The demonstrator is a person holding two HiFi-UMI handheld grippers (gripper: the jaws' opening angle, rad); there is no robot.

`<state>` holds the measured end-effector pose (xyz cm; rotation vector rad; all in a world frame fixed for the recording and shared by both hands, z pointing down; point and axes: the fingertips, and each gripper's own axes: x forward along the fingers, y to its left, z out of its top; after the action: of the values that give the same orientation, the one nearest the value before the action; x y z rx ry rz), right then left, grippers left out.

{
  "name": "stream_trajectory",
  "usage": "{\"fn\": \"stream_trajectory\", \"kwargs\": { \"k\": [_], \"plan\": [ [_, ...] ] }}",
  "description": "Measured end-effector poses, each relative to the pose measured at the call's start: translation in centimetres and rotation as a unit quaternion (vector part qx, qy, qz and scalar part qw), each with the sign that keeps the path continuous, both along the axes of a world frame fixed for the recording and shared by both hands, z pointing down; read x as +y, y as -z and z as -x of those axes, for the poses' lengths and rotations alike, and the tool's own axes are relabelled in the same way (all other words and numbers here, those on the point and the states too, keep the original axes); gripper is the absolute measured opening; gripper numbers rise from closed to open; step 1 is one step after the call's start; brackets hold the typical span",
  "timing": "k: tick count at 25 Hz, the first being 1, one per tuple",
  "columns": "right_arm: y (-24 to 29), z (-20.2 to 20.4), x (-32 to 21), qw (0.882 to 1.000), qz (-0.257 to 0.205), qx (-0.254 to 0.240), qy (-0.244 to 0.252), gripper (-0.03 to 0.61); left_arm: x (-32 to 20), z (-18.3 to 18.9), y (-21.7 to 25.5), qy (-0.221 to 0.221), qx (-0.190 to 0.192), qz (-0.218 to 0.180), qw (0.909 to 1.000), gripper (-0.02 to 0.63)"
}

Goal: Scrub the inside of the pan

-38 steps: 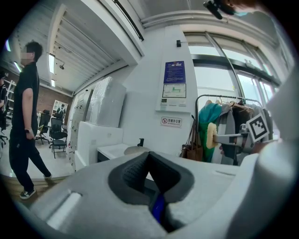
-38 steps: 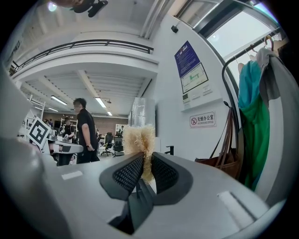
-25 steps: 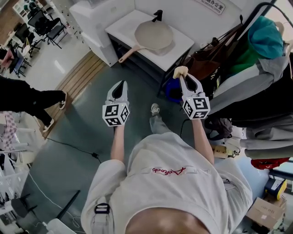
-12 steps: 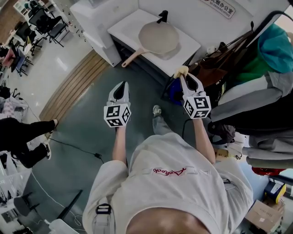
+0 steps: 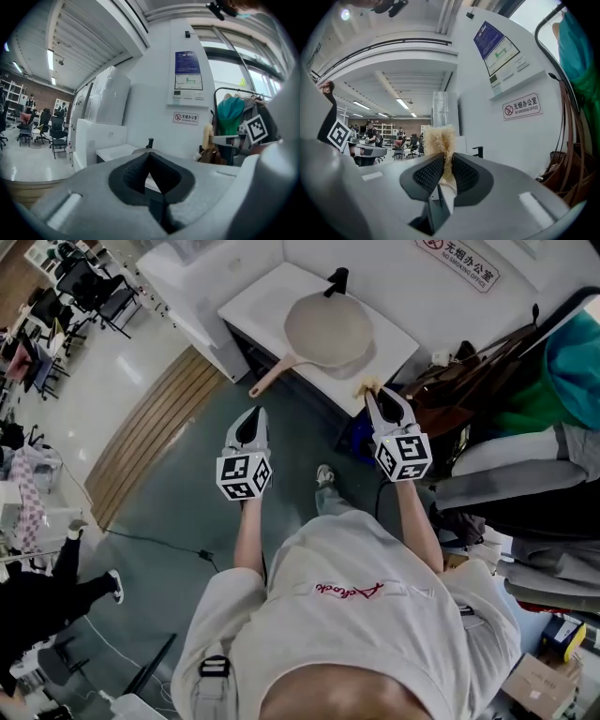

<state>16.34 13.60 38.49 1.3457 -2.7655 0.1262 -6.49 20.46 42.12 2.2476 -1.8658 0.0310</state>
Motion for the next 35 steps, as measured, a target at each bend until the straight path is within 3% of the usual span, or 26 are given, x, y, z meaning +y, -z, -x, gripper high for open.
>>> {"fn": "stream_trajectory", "kwargs": {
  "k": [16, 35],
  "plan": [
    [1.3, 1.2, -11.2, 0.999, 0.009, -0.032, 0.006, 0.064, -13.5, -1.7, 1.7, -0.03, -0.016, 0.005, 0.9994, 0.0],
    [0.8, 5.8, -23.5, 0.998, 0.02, -0.046, 0.027, 0.064, -26.2, 1.3, 1.2, -0.026, -0.018, 0.01, 0.9995, 0.0]
  ]
}}
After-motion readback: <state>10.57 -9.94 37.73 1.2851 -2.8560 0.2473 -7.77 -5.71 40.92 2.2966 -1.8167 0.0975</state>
